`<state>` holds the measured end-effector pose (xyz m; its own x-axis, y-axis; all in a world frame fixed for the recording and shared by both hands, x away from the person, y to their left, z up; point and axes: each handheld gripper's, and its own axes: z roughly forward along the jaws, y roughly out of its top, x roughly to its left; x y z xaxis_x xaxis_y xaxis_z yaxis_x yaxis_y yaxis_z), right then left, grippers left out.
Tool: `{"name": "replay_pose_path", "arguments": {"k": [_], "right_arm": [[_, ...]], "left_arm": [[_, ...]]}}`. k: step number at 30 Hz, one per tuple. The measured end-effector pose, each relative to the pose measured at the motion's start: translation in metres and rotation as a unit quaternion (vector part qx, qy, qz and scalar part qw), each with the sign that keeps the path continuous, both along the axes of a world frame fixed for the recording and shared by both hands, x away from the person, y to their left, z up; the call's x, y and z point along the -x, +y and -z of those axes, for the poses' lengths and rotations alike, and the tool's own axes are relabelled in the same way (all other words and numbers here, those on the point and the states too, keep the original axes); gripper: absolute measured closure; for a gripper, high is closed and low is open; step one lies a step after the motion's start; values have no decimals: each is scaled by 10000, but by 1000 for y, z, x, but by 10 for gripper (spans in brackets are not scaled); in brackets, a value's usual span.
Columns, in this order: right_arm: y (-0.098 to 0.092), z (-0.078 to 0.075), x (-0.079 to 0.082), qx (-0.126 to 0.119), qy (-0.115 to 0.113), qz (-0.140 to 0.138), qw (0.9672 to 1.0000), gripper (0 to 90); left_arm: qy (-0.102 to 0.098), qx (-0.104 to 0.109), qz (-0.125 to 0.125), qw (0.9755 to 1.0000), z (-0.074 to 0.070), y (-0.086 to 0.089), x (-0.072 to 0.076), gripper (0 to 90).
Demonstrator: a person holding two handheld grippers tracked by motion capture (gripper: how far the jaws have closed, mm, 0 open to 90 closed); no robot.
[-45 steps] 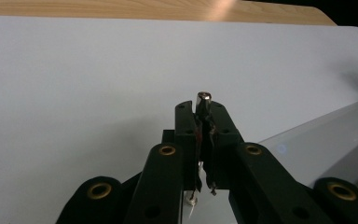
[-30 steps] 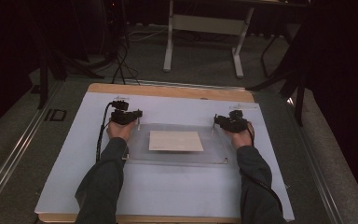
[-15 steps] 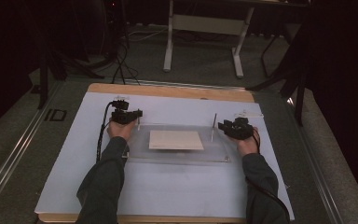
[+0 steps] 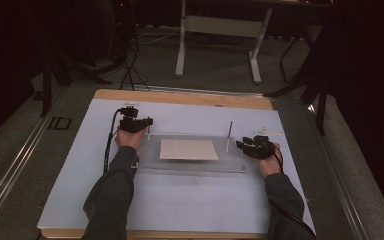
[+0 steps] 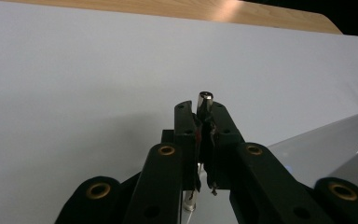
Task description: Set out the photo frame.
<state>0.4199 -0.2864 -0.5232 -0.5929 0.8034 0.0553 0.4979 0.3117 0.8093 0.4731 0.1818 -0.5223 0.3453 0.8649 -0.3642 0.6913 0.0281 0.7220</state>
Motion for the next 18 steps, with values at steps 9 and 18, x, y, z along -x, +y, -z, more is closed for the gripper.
{"name": "replay_pose_path", "arguments": {"k": [9,18], "right_arm": [[-2,8,4,165,59,-385,9991,576],[13,7,11,334,-494,-1035,9928,421]], "left_arm": [[51,28,-15,10000,0,0,-1,846],[126,82,-27,9999,0,1,-3,845]]}}
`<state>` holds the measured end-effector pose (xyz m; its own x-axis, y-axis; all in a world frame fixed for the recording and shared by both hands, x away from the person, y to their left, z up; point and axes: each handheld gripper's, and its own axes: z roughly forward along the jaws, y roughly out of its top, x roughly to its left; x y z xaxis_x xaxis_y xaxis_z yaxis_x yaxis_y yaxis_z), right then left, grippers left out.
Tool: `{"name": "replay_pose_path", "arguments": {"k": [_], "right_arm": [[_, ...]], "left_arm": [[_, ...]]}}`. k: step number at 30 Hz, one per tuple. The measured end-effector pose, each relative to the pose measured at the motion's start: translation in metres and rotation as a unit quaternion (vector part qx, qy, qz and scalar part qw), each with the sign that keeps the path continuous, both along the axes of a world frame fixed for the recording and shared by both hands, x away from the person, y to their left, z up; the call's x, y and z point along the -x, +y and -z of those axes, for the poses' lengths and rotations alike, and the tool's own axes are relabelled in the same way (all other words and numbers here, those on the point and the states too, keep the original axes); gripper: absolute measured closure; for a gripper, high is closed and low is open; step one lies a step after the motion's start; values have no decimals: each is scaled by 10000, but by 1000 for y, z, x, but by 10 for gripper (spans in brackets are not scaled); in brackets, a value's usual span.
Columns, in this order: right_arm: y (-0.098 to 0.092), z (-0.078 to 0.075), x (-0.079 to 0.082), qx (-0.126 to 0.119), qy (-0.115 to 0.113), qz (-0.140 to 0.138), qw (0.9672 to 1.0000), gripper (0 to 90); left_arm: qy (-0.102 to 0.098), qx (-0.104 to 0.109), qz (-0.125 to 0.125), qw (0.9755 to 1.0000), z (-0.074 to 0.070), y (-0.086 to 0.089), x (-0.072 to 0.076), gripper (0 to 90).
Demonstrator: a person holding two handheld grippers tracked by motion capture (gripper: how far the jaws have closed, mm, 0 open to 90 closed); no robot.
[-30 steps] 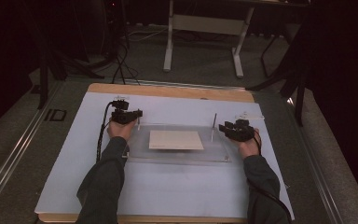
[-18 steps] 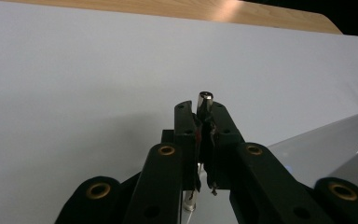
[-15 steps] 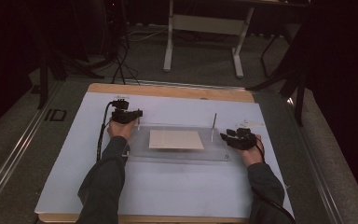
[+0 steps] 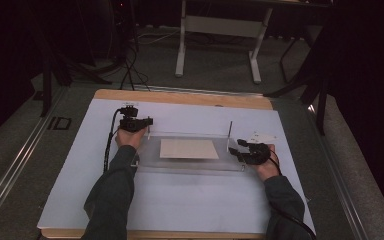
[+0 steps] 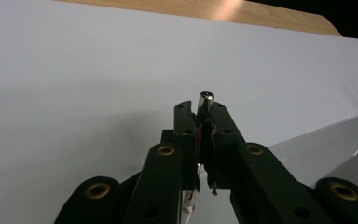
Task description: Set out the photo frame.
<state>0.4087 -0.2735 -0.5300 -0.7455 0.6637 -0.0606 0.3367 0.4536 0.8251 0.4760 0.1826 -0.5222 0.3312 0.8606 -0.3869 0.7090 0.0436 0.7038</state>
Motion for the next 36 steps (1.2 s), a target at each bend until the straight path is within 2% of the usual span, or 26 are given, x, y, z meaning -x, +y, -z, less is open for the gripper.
{"name": "replay_pose_path", "arguments": {"k": [3,7,10,13,19,25,28,33,34,36], "right_arm": [[0,0,0,-26,-41,-22,10000,413],[4,-4,6,5,-379,-289,9989,421],[8,-7,8,-52,-588,-364,9976,396],[10,-8,9,-67,-665,-414,9969,404],[10,-9,8,-316,-618,-506,9963,451],[11,-10,9,-303,-600,-504,9965,471],[11,-10,9,-314,-582,-488,9966,472],[11,-11,9,-303,-574,-455,9969,473],[11,-11,9,-308,-558,-450,9970,473],[11,-12,9,-313,-545,-450,9970,474]], "left_arm": [[35,-4,2,10000,0,0,-1,844],[151,4,17,9999,-2,0,-4,845],[220,50,17,9997,-2,1,-5,843],[251,24,33,9997,-3,1,-7,844],[281,56,15,9996,-3,1,-7,840],[312,123,20,9994,-3,2,-7,831],[267,104,60,9996,-3,3,-7,825],[206,138,43,9997,-2,5,-7,754],[98,114,71,9999,-2,8,-4,747],[66,115,75,9999,-2,10,-3,726]]}}
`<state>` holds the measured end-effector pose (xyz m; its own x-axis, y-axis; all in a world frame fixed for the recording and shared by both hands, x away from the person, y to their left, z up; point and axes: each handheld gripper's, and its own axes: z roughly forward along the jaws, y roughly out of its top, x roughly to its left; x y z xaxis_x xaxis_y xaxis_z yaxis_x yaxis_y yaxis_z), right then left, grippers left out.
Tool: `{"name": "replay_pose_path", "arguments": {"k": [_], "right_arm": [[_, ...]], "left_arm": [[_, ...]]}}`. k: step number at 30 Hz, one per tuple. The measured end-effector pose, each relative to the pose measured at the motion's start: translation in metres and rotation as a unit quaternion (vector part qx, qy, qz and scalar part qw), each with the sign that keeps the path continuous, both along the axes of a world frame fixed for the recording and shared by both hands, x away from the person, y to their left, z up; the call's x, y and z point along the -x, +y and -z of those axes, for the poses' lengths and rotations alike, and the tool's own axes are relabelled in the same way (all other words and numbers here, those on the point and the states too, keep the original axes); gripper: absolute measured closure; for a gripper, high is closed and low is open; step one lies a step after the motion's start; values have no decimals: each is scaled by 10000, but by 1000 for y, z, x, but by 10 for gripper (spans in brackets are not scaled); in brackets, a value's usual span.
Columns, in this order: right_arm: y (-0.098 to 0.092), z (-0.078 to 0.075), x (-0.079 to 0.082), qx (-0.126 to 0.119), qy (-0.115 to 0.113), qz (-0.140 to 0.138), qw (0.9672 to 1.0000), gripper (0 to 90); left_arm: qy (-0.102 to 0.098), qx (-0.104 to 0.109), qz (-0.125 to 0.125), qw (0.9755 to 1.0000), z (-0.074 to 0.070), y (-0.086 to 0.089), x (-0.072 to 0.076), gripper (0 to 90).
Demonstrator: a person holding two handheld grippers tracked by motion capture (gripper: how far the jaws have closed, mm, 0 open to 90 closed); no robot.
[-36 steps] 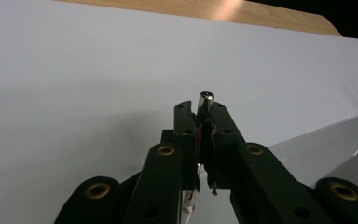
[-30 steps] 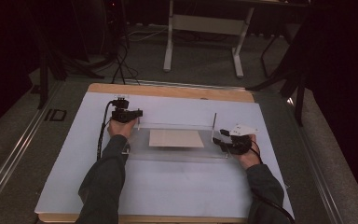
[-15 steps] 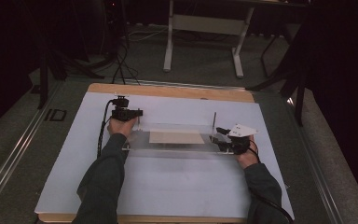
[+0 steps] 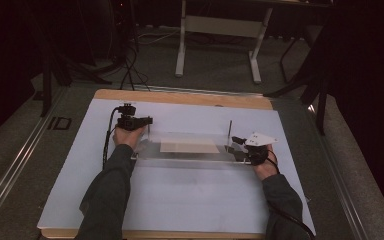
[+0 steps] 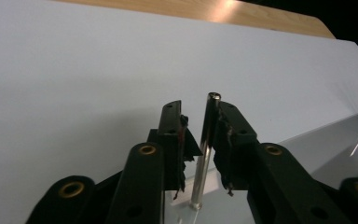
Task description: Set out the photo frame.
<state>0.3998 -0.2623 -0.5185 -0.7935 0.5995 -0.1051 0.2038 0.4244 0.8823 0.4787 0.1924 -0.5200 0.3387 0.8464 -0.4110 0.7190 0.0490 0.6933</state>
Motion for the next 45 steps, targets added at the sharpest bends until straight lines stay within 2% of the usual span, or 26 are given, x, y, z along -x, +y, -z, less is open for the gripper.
{"name": "replay_pose_path", "arguments": {"k": [1,2,3,4,6,8,9,13,14,22,23,24,29,32,37,38,39,45], "right_arm": [[0,0,0,1,-2,1,10000,473],[0,0,0,1,-2,1,10000,473],[0,0,0,5,4,0,10000,475],[0,0,0,4,6,4,10000,475],[0,-1,-1,12,5,1,10000,476],[0,-1,-1,15,5,5,10000,476],[0,-1,-1,15,5,5,10000,477],[1,-2,-1,21,26,17,10000,479],[1,-2,-1,21,26,17,10000,479],[1,-3,-1,-5,44,37,10000,484],[1,-3,-1,-8,51,39,10000,484],[1,-4,-2,-3,52,34,10000,484],[1,-4,-2,-16,79,40,10000,484],[1,-4,-2,-16,85,41,10000,484],[1,-6,-3,-25,121,44,9999,484],[1,-6,-3,-25,121,44,9999,484],[1,-7,-4,-32,164,60,9998,484],[1,-9,-6,-45,216,75,9997,484]], "left_arm": [[-95,79,30,9999,0,4,3,720],[-95,79,30,9999,0,4,3,713],[-195,50,58,9998,0,7,6,701],[-195,50,58,9998,0,7,6,697],[-336,35,76,9994,-2,12,13,673],[-336,35,76,9994,-2,12,13,673],[-489,61,91,9987,-4,16,19,673],[-708,-193,229,9970,-8,19,30,656],[-708,-193,229,9970,-8,19,30,652],[-1102,-351,406,9925,-13,30,52,619],[-1181,-433,459,9910,-14,32,56,619],[-1181,-433,459,9910,-14,32,56,615],[-1338,-668,616,9868,-13,32,66,602],[-1387,-671,654,9859,-12,34,70,598],[-1545,-876,725,9814,-9,34,80,581],[-1545,-876,725,9814,-9,34,80,580],[-1605,-904,808,9796,-7,34,84,573],[-1698,-917,877,9773,-2,36,89,573]]}}
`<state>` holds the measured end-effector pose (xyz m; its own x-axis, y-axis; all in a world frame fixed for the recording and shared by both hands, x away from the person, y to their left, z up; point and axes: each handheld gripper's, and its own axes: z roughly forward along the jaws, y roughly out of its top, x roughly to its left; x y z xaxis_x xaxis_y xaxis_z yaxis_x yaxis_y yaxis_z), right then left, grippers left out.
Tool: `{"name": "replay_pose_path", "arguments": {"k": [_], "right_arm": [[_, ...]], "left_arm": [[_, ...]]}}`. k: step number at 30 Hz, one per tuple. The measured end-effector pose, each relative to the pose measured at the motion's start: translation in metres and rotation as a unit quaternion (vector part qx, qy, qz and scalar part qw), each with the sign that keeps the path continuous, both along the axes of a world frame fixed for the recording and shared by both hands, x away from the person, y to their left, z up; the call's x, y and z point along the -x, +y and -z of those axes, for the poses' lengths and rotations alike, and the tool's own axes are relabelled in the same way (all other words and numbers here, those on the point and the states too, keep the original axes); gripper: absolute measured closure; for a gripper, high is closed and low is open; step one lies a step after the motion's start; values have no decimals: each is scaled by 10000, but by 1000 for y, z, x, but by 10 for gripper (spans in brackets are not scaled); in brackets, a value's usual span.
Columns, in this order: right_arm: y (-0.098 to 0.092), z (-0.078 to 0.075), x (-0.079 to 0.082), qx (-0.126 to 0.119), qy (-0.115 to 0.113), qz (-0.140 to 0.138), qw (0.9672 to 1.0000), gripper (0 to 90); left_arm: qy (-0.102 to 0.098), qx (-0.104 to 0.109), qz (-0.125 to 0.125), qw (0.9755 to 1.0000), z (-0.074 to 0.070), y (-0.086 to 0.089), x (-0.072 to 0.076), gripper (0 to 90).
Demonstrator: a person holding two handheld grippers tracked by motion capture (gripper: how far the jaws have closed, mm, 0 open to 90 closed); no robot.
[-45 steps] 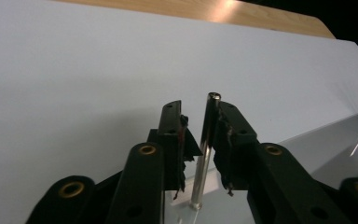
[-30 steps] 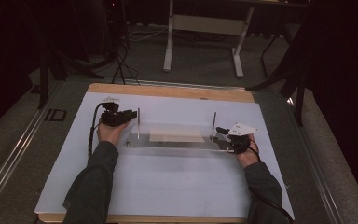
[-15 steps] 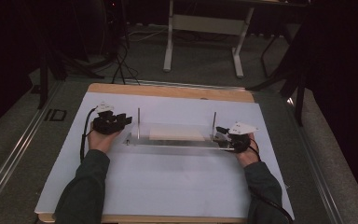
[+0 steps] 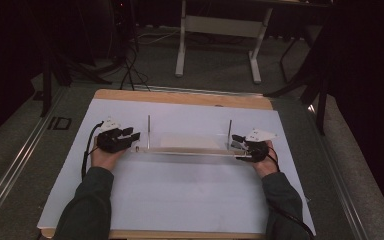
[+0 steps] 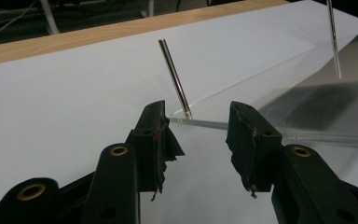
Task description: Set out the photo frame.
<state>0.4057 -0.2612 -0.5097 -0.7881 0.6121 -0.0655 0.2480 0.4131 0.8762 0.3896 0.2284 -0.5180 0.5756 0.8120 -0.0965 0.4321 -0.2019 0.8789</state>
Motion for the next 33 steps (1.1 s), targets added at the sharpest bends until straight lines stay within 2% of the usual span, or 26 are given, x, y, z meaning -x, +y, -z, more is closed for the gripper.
{"name": "replay_pose_path", "arguments": {"k": [3,13,17,21,23,24,26,33], "right_arm": [[0,-1,-1,-8,31,16,10000,484],[1,-4,-3,9,122,42,9999,483],[1,-5,-4,2,156,54,9999,483],[1,-7,-6,-21,191,75,9998,483],[1,-8,-6,-26,196,77,9998,483],[1,-8,-6,-26,196,77,9998,484],[1,-9,-7,-58,211,94,9997,483],[1,-11,-10,-91,264,121,9995,483]], "left_arm": [[-69,-165,36,9998,2,-2,3,572],[-139,-390,122,9991,5,-5,6,561],[-145,-404,154,9990,6,-5,8,556],[-335,-222,326,9987,4,-5,11,548],[-335,-222,326,9987,4,-5,11,545],[-450,-226,378,9980,1,-7,13,545],[-511,-225,437,9975,0,-10,13,540],[-628,-312,543,9961,-4,-20,10,542]]}}
